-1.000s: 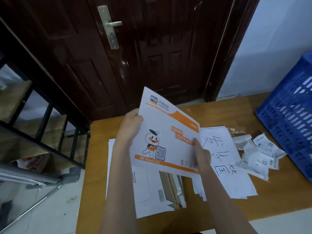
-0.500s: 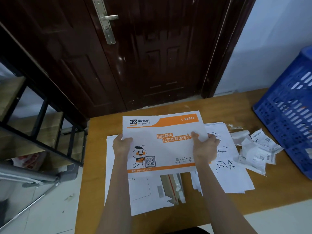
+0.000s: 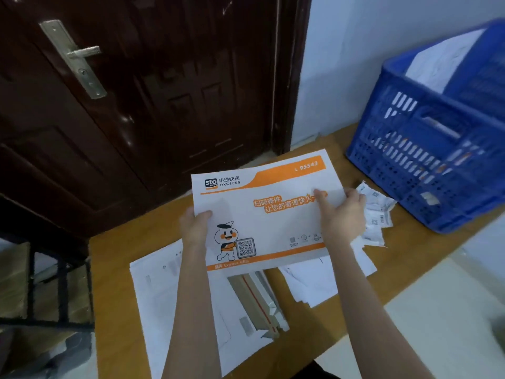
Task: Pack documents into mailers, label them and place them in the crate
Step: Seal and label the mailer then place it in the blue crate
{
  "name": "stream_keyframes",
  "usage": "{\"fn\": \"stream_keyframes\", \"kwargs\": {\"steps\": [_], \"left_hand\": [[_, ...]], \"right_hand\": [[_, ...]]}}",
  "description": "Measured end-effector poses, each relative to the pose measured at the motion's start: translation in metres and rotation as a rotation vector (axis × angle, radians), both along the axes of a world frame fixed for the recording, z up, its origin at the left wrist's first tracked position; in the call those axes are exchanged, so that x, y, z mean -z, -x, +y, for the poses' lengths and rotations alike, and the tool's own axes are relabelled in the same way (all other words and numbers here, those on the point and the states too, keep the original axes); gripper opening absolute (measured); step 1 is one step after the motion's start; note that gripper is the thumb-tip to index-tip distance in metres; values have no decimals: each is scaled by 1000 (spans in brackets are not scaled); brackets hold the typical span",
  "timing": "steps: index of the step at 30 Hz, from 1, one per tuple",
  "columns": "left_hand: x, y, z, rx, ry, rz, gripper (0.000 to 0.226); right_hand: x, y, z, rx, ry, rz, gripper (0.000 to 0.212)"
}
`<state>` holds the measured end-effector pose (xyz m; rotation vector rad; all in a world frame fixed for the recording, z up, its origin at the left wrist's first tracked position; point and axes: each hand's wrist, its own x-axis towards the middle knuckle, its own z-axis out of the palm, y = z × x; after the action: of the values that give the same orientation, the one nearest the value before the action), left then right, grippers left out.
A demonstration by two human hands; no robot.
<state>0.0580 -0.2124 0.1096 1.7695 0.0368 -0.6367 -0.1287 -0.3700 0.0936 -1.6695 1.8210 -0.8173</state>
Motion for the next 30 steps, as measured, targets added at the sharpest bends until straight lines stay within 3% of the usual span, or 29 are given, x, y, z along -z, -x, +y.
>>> {"fn": "stream_keyframes", "kwargs": {"steps": [9, 16, 24, 30], "left_hand": [[-60, 50, -127, 329, 218, -137, 19], [-102, 143, -233, 436, 321, -241, 23], [-129, 261, -358, 480, 358, -261, 18], [-143, 314, -437, 453, 334, -243, 17]], "right_hand": [[-87, 101, -75, 263, 184, -101, 60], [-132, 204, -142, 385, 275, -166, 58], [-158, 334, -262, 374, 276, -140, 61], [-161, 386, -362, 305, 238, -136, 62]]}}
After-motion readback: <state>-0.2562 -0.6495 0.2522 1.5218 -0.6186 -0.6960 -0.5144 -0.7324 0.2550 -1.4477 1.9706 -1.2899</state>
